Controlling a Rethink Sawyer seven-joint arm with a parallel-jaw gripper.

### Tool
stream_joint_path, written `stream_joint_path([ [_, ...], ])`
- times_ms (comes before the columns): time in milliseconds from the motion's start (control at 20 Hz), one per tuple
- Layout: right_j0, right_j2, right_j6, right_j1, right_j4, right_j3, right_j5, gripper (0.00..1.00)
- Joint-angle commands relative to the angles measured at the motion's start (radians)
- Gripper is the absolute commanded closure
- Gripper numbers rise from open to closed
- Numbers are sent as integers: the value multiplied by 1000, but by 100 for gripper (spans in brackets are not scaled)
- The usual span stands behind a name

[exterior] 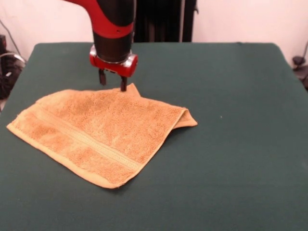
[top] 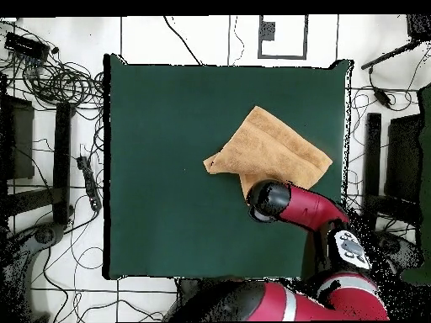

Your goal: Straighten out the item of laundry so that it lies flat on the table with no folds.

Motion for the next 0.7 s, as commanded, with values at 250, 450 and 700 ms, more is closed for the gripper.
stream_joint_path([
  [250,101,52,215,-79,92,33,90,0],
  [450,91,68,212,-56,111,46,31,0],
  [700,69,75,181,37,84,22,-74,0],
])
